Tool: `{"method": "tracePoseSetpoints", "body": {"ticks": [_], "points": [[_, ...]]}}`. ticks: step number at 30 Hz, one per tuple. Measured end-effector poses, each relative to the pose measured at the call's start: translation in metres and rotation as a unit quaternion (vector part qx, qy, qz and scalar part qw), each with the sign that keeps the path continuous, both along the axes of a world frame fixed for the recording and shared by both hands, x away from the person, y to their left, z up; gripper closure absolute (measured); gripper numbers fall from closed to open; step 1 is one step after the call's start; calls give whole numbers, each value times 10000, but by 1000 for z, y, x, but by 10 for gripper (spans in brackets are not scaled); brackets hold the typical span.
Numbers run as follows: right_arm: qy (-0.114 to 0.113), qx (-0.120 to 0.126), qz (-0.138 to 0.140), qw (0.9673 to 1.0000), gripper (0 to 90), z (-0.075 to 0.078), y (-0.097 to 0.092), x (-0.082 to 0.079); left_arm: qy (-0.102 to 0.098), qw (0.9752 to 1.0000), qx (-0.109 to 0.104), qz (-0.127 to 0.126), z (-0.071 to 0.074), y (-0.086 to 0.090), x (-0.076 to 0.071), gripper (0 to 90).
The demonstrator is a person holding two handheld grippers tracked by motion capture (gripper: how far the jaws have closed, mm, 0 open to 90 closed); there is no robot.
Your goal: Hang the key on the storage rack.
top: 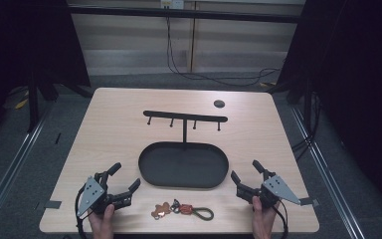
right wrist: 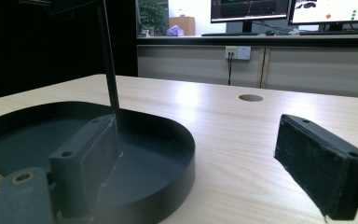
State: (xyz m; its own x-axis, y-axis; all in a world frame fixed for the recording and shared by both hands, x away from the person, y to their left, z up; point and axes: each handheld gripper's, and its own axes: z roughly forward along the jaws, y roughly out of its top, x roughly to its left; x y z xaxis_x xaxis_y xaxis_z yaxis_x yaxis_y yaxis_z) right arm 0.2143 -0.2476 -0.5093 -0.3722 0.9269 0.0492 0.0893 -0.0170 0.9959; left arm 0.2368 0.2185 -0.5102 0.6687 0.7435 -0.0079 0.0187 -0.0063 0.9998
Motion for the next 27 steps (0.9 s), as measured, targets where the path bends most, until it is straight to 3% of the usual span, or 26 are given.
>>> {"method": "tracePoseSetpoints", "body": {"ticks": [4, 7, 11, 14, 16, 20, 25, 27], "points": [[172, 53, -89, 9998, 126, 1, -1, 1, 1, 10000, 0, 2, 0, 0, 0, 158], [186, 76, -119, 9997, 127, 1, -2, 1, 3, 10000, 1, 6, 0, 0, 0, 158], [124, -82, 39, 9999, 128, 1, 0, 0, 1, 10000, 2, 5, 0, 0, 0, 158], [172, 49, 18, 9998, 144, 1, -1, 0, 2, 10000, 1, 7, 0, 0, 0, 158], [226, 116, 53, 9997, 198, 1, -2, 0, 2, 10000, 0, 6, 0, 0, 0, 158], [178, -48, 115, 9998, 298, 2, 2, -2, 6, 10000, 11, 14, 0, 0, 0, 158], [353, -162, 458, 9982, 339, 7, 6, -2, 5, 10000, 0, -13, 0, 0, 0, 158], [527, -159, 591, 9967, 360, 10, 7, -2, 7, 10000, 8, 14, 0, 0, 0, 158]]}}
